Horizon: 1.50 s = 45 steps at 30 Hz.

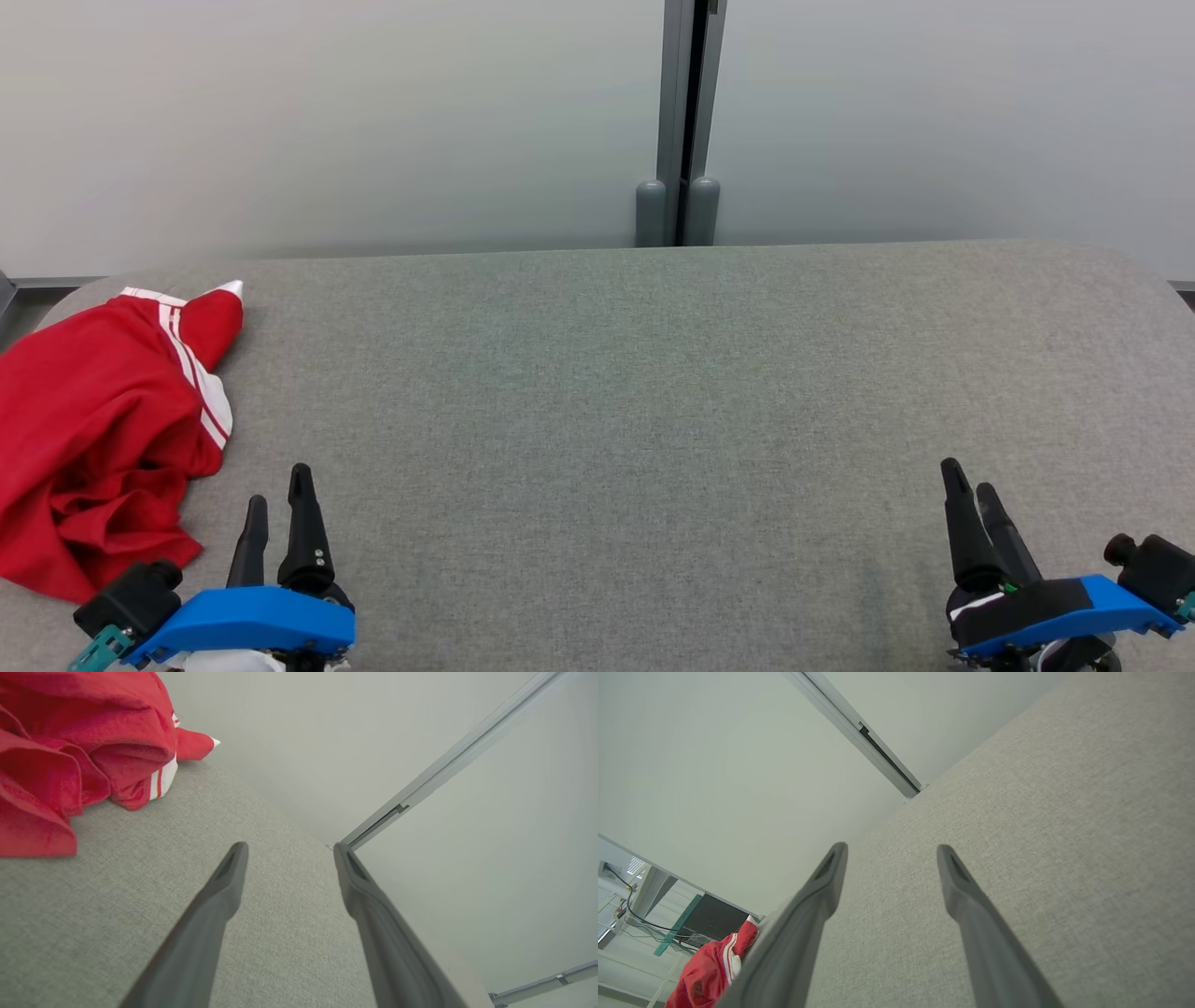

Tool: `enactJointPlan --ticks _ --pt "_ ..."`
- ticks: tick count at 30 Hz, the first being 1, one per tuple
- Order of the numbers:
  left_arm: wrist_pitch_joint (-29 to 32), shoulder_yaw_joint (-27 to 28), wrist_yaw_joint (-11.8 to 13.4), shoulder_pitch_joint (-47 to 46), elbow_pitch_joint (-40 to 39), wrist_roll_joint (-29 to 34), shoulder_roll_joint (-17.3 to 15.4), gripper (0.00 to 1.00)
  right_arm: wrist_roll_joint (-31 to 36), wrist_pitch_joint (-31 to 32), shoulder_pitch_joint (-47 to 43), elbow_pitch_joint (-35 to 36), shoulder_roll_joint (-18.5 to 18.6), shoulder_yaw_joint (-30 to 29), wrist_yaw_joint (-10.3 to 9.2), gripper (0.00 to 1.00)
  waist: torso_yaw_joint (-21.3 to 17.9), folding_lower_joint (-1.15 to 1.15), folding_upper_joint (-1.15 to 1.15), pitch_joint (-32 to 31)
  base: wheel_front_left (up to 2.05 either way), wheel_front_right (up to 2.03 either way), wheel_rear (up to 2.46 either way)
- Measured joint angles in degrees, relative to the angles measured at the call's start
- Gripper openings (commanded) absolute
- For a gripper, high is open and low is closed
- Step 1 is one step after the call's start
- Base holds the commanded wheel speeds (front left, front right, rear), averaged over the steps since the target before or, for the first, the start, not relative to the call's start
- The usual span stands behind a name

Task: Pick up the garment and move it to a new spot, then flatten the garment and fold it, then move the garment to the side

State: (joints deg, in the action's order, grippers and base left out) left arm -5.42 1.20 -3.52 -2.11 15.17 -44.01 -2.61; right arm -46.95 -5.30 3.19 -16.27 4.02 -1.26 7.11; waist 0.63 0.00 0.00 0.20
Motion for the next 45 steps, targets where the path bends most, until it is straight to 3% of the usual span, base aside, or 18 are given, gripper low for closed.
enactJointPlan --ticks 32,45 --pt "-4.78 -1.57 2.01 0.80 -0.52 19.91 -0.11 1.00 21.72 -4.87 -0.16 0.93 -0.85 -1.09 0.22 1.00 0.34 0.00 0.00 0.24 0.00 0.00 0.00" --pt "-6.33 -2.40 2.22 1.80 0.81 26.42 -0.16 1.00 30.39 -6.38 -0.45 -1.76 -0.92 -1.86 0.29 1.00 0.62 0.00 0.00 0.16 0.00 0.00 0.00"
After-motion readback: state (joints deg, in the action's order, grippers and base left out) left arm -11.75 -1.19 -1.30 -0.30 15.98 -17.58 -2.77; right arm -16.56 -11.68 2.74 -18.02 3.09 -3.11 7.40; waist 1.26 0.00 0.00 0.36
